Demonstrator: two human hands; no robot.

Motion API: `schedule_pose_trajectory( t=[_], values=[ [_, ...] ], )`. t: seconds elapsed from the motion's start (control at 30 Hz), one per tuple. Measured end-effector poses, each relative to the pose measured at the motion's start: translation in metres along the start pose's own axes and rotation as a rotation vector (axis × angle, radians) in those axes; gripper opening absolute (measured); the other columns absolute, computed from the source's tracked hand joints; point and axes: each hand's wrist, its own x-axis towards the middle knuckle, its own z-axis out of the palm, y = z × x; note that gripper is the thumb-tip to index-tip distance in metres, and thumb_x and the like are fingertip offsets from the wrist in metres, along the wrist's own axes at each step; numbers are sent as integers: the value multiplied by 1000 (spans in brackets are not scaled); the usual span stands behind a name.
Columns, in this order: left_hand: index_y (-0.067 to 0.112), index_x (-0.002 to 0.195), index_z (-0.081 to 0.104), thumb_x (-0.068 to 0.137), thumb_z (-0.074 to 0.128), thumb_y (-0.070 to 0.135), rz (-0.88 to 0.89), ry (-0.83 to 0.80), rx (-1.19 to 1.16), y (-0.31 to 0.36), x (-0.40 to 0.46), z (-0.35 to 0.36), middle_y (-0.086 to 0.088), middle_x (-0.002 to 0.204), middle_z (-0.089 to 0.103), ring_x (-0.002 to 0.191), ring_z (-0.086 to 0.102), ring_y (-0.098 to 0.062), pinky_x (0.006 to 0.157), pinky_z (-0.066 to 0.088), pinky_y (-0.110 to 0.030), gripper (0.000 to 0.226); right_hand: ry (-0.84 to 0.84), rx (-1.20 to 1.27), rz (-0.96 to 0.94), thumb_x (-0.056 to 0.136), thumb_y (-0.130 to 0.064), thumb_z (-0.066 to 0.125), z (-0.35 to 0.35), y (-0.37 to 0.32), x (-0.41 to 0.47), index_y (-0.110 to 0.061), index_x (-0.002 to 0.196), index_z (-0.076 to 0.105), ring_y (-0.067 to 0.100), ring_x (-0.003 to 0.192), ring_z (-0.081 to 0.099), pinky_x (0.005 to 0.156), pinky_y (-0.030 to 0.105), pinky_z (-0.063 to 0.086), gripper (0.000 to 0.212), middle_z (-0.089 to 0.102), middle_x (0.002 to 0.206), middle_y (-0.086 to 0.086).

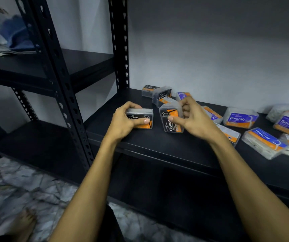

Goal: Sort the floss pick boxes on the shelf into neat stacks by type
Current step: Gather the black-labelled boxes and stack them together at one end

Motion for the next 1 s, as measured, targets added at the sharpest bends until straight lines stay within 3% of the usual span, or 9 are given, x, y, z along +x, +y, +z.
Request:
schedule_pose_trajectory(
  t=[0.2,0.3,0.47,0.57,0.6,0.67,0.77,0.83,1.0],
  values=[
    [16,97,68,59,96,28,-3,-4,8,0,0,0,-5,96,74,85,68,-11,85,58,-38,49,12,-23,-76,82,-6,70,3,6,-14,-31,134,50,9,100,68,84,27,57,60,65,114,-8],
    [16,98,68,58,96,30,-6,-13,6,-1,0,-1,-6,96,74,86,69,-14,85,59,-39,50,58,-69,-70,77,-7,71,4,0,-15,-28,121,61,1,93,66,83,22,55,50,69,105,-10],
    [16,98,67,60,95,31,0,-18,18,0,0,-1,-6,97,73,85,67,-11,80,56,-31,49,160,-21,-104,74,-5,75,2,-4,-16,-13,100,50,-1,76,60,65,14,48,37,66,93,3],
    [18,97,67,60,95,33,-1,-17,24,-1,1,-1,-4,96,73,85,67,-11,80,57,-31,49,195,27,-131,78,-10,77,1,-5,-18,-14,100,45,16,82,66,70,28,52,39,68,94,9],
    [18,96,67,59,95,34,-1,-16,21,-1,2,-1,-4,96,73,86,68,-12,80,57,-33,49,202,61,-134,81,-11,76,0,-5,-19,-15,102,43,17,85,68,72,33,54,39,70,93,4],
    [19,96,68,58,95,35,-2,-14,16,-2,2,-1,-4,96,74,88,69,-15,83,58,-36,49,189,125,-145,88,-10,71,-1,-8,-21,-13,114,43,3,87,69,75,25,54,39,72,93,-13],
    [19,97,67,59,95,34,-4,-17,20,-2,1,-1,-4,97,73,88,69,-15,83,58,-36,49,117,208,-158,93,-14,67,-2,-11,-23,-25,140,41,-5,109,62,89,16,52,55,62,125,-16],
    [19,97,67,60,95,33,-3,-15,20,-1,1,-1,-4,97,73,86,68,-11,83,57,-35,48,133,175,-175,91,-14,69,-4,-8,-21,-21,134,51,0,115,61,95,24,52,47,60,133,-3],
    [15,98,67,63,94,27,-10,-21,17,0,0,-1,-6,99,73,86,66,-9,82,55,-28,46,144,168,-104,79,-11,80,-1,7,-18,-11,107,57,14,101,70,82,25,56,36,68,114,7]
  ],
)
